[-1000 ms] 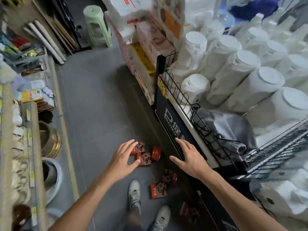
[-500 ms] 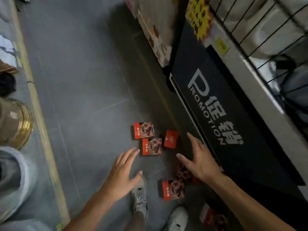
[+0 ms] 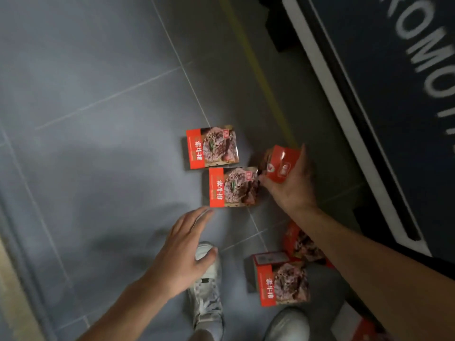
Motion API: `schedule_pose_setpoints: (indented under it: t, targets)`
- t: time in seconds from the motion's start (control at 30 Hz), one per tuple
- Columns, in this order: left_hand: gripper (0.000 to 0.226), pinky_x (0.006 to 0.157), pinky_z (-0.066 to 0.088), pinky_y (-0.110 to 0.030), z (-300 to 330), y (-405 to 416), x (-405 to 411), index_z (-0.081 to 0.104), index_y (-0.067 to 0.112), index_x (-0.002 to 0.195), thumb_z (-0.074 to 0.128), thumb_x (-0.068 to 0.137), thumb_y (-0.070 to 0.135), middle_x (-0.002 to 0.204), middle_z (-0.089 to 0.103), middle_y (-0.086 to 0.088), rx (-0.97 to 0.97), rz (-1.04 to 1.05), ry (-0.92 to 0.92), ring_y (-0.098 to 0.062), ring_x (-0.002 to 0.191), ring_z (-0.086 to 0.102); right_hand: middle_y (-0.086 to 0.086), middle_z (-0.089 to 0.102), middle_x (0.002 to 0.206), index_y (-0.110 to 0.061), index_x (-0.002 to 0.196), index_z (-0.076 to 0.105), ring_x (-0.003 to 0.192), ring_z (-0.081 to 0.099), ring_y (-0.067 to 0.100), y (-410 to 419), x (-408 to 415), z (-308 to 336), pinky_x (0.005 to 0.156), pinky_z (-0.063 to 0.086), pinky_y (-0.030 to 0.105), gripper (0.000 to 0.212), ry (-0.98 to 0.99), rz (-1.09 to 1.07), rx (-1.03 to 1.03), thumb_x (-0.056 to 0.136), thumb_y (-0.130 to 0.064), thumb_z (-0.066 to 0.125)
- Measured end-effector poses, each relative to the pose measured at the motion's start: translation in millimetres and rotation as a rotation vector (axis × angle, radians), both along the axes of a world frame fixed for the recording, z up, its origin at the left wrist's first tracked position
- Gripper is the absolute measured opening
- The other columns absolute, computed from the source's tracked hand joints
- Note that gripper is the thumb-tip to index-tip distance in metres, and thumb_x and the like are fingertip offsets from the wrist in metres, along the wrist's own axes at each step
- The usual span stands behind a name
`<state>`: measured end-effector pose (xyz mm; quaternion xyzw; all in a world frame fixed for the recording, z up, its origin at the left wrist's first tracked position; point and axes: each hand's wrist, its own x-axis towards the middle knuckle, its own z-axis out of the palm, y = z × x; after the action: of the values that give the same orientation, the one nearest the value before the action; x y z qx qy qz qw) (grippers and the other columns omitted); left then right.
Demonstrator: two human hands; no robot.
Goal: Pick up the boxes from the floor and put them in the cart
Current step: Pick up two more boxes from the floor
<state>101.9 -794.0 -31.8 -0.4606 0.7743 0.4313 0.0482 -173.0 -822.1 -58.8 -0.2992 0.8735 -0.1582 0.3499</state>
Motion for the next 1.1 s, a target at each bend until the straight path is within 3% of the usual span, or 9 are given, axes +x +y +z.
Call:
schedule_pose_setpoints:
  t: [0.1, 0.23, 0.47, 0.53, 0.67, 0.77, 0.9, 1.0, 1.1]
  targets:
    - [0.079, 0.116, 0.009, -0.011, -22.2, 1.3, -1.4, 0.031, 0.022, 0.154, 0.051, 0.083, 0.049, 0.156, 0.03, 0.011, 0.02, 0.025, 0.003, -0.006, 0.144, 0.024, 0.018, 0.01, 0.166, -0.022, 0.162, -0.001, 0.151, 0.02, 0.039, -10.0, 2.8, -37.1, 0.122, 0.023, 0.054, 0.143, 0.053, -0.139, -0.009, 0.058, -0.053, 0.093]
    - [0.084, 0.117, 0.009, -0.013, -43.8, 4.0, -0.2, 0.022, 0.024, 0.157, 0.048, 0.082, 0.052, 0.159, 0.025, 0.011, 0.045, 0.035, -0.007, -0.004, 0.147, 0.02, 0.016, 0.022, 0.161, -0.03, 0.161, -0.005, 0.143, 0.038, 0.04, -11.3, 3.1, -66.3, 0.117, 0.035, 0.054, 0.139, -0.008, -0.309, -0.06, 0.065, -0.03, 0.095]
    - [0.085, 0.111, 0.008, -0.009, -50.4, 1.3, -3.5, 0.015, 0.037, 0.154, 0.06, 0.084, 0.052, 0.148, 0.018, 0.025, 0.172, 0.182, -0.07, 0.005, 0.142, 0.014, 0.009, 0.029, 0.161, -0.045, 0.158, 0.0, 0.137, 0.046, 0.037, 8.9, -12.0, -47.3, 0.109, 0.043, 0.056, 0.131, -0.046, -0.274, -0.043, 0.067, -0.021, 0.091]
    - [0.082, 0.113, 0.015, -0.015, -47.4, -2.7, -7.2, 0.021, 0.03, 0.155, 0.069, 0.089, 0.04, 0.147, 0.023, 0.022, 0.254, 0.257, -0.1, -0.001, 0.143, 0.02, 0.007, 0.03, 0.161, -0.048, 0.156, -0.001, 0.137, 0.046, 0.035, 22.3, -16.0, -28.7, 0.11, 0.043, 0.056, 0.133, -0.079, -0.246, -0.047, 0.066, -0.021, 0.093]
    - [0.094, 0.121, 0.024, -0.035, -46.2, -10.3, -18.8, 0.024, 0.023, 0.155, 0.073, 0.079, 0.049, 0.16, 0.029, 0.001, 0.399, 0.439, -0.155, -0.016, 0.147, 0.028, 0.003, 0.035, 0.158, -0.054, 0.154, 0.001, 0.133, 0.051, 0.029, 47.3, -23.1, 8.7, 0.107, 0.047, 0.05, 0.136, -0.142, -0.174, -0.064, 0.062, -0.019, 0.095]
    - [0.099, 0.119, 0.016, -0.029, -52.9, -18.6, -28.1, 0.021, 0.016, 0.156, 0.075, 0.08, 0.049, 0.161, 0.024, -0.005, 0.213, 0.288, -0.244, -0.021, 0.149, 0.02, 0.001, 0.035, 0.158, -0.054, 0.154, 0.002, 0.129, 0.052, 0.026, 61.0, -27.5, 27.5, 0.101, 0.049, 0.043, 0.136, -0.17, -0.132, -0.056, 0.062, -0.021, 0.096]
    - [0.107, 0.122, 0.022, -0.034, -62.7, -37.5, -57.9, 0.021, 0.015, 0.157, 0.081, 0.074, 0.047, 0.161, 0.022, -0.005, -0.039, -0.054, -0.168, -0.024, 0.149, 0.019, -0.002, 0.035, 0.158, -0.061, 0.151, 0.002, 0.125, 0.055, 0.024, 74.1, -33.5, 35.3, 0.095, 0.052, 0.042, 0.136, -0.166, -0.088, -0.058, 0.06, -0.026, 0.097]
    - [0.115, 0.12, 0.028, -0.039, -74.9, -48.6, -94.5, 0.021, 0.015, 0.156, 0.087, 0.066, 0.044, 0.158, 0.023, -0.006, -0.164, -0.174, -0.159, -0.025, 0.146, 0.022, -0.003, 0.036, 0.157, -0.065, 0.148, 0.001, 0.124, 0.055, 0.023, 81.3, -37.6, 33.4, 0.095, 0.055, 0.048, 0.136, -0.166, -0.07, -0.056, 0.061, -0.025, 0.097]
    - [0.124, 0.122, 0.021, -0.042, -90.9, -50.0, -122.9, 0.012, 0.012, 0.157, 0.088, 0.064, 0.043, 0.16, 0.018, -0.011, -0.262, -0.246, -0.25, -0.029, 0.148, 0.016, -0.003, 0.036, 0.156, -0.066, 0.147, 0.001, 0.123, 0.055, 0.023, 87.9, -41.7, 28.1, 0.091, 0.054, 0.043, 0.135, -0.158, -0.057, -0.045, 0.063, -0.024, 0.096]
